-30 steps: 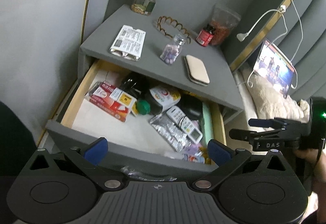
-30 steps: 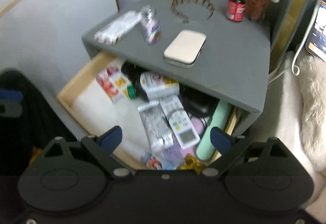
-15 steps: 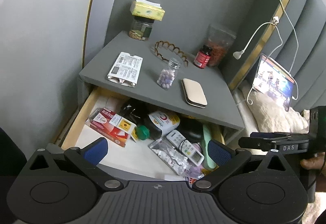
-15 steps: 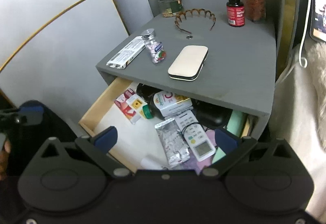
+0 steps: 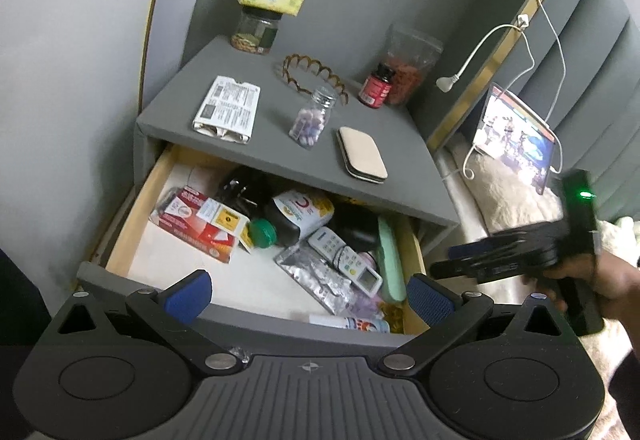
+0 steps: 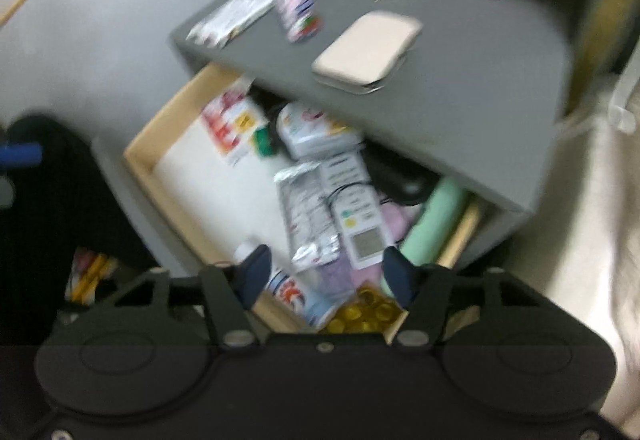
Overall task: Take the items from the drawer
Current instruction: 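Grasp the white spray can in the drawer with the right tool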
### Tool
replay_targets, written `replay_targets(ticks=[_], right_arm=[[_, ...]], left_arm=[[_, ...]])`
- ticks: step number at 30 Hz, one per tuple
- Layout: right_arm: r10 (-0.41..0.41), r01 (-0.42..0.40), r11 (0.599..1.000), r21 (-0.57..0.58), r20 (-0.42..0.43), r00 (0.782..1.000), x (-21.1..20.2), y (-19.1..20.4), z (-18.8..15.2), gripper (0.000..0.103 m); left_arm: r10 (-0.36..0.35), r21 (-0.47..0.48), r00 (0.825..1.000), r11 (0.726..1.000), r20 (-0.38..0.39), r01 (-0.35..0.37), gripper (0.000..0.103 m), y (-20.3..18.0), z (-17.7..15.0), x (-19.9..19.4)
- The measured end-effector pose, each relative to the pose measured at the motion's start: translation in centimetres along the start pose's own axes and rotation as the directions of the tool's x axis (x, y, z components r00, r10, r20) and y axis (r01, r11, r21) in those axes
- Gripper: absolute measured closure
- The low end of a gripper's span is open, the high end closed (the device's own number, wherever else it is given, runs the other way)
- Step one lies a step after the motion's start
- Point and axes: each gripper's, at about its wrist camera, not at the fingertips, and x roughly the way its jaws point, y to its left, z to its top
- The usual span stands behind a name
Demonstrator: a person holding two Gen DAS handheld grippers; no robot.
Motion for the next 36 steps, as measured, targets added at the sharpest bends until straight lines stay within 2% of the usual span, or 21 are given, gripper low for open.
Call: replay_targets(ticks=[4, 9, 13, 19, 24, 26, 29, 32, 34, 36], right_arm=[[0.013, -0.045, 0.984, -0.172, -0.181, 0.983, 5.0, 2.8, 1.9, 0.055], [0.028, -0.12, 0.956, -0.269, -0.323, 0.946, 10.3, 5.1, 3.7, 0.062], [-0.002, -0.145, 0.936, -0.32, -0.417, 0.909, 13.2, 5.9, 4.3, 0.066], [-0.011, -0.214, 0.908, -0.361, -0.529, 0.848, 15.9, 6.7, 4.7, 0.067], [-0.107, -0.166, 0.885, -0.435, -0.538, 0.836, 17.8, 7.7, 4.5, 0.07], [-0.127, -0.148, 0.883, -0.446, -0.53, 0.838, 18.1, 8.0, 4.2, 0.071], [-0.116, -0.138, 0.89, -0.434, -0.51, 0.852, 17.7, 7.9, 4.1, 0.071], [-0.097, -0.096, 0.907, -0.409, -0.427, 0.899, 15.4, 7.3, 4.0, 0.072], [-0.073, -0.059, 0.93, -0.363, -0.339, 0.938, 12.9, 6.7, 3.9, 0.072], [-0.055, -0.032, 0.947, -0.318, -0.259, 0.964, 10.6, 6.2, 3.6, 0.072]], left_arm=[[-0.027, 0.024, 1.0, 0.999, 0.002, 0.027, 0.0, 0.6, 0.1, -0.5], [-0.05, 0.004, 0.999, 0.999, 0.008, 0.05, 0.0, 2.0, 0.3, -1.1], [-0.06, -0.018, 0.998, 0.998, 0.005, 0.06, 0.0, 3.0, 0.3, -1.3], [-0.066, -0.056, 0.998, 0.996, -0.003, 0.066, 0.0, 4.3, 0.3, -1.0], [-0.079, -0.076, 0.997, 0.994, -0.012, 0.078, 0.0, 5.0, 0.4, -1.0], [-0.076, -0.074, 0.997, 0.994, -0.012, 0.075, 0.0, 5.0, 0.5, -1.0], [-0.06, -0.067, 0.998, 0.996, -0.014, 0.059, 0.0, 5.1, 0.6, -1.0], [-0.029, -0.07, 0.999, 0.997, -0.023, 0.027, 0.0, 5.1, 0.8, -1.1], [-0.021, -0.071, 1.0, 0.997, -0.023, 0.02, 0.0, 5.1, 0.8, -1.1], [-0.006, -0.065, 1.0, 0.998, -0.03, 0.004, 0.0, 5.0, 0.9, -1.1]])
